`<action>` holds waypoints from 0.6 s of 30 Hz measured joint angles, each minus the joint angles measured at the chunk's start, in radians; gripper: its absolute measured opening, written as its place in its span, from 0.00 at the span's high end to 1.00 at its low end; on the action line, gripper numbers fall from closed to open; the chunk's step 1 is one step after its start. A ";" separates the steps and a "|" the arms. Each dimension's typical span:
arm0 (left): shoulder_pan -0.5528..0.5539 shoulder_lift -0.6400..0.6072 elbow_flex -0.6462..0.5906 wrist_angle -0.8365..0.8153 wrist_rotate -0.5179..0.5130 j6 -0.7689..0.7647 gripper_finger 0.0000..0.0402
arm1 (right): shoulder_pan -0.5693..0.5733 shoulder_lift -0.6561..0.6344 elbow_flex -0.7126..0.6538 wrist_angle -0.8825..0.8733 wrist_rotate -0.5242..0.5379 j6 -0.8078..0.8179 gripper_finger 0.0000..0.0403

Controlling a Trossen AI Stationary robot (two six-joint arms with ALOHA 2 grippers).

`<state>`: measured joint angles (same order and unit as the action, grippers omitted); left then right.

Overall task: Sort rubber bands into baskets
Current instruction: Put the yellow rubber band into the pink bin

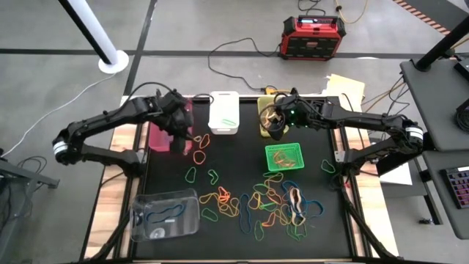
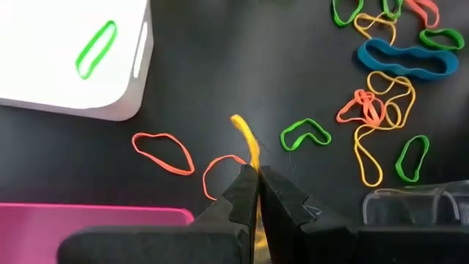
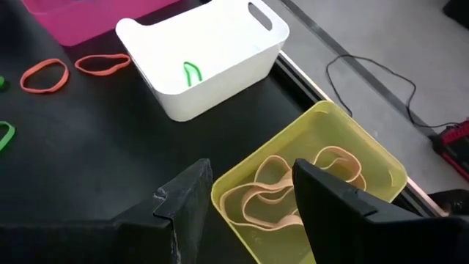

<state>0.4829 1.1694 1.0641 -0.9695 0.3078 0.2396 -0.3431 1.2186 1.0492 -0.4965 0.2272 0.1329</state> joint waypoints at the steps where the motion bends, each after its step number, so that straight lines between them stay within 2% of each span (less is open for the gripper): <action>1: -0.012 0.000 0.000 0.000 -0.008 -0.012 1.00 | 0.000 0.000 0.000 0.000 0.000 -0.001 0.54; 5: -0.049 0.000 0.000 -0.004 -0.015 -0.044 1.00 | 0.000 0.000 0.000 0.000 -0.011 -0.003 0.54; 7: -0.059 0.000 0.000 -0.005 -0.074 -0.056 1.00 | 0.000 0.000 -0.006 0.000 -0.041 -0.003 0.54; 9: -0.058 0.000 0.000 -0.004 -0.255 -0.082 1.00 | 0.001 0.001 -0.012 -0.001 -0.053 -0.002 0.54; 12: -0.028 0.007 0.000 0.014 -0.627 -0.120 1.00 | 0.005 0.001 -0.018 0.006 -0.053 0.003 0.54; 13: -0.011 0.010 0.000 0.018 -0.701 -0.123 1.00 | 0.005 0.001 -0.020 0.008 -0.053 0.004 0.54; 15: 0.033 0.015 0.000 0.018 -0.732 -0.119 1.00 | 0.005 0.001 -0.020 0.007 -0.053 0.005 0.54; 18: 0.104 0.031 -0.001 0.031 -0.654 -0.099 1.00 | 0.005 0.001 -0.020 0.008 -0.053 0.005 0.54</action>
<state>0.5868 1.2006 1.0634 -0.9382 -0.3466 0.1403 -0.3382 1.2194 1.0290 -0.4889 0.1745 0.1379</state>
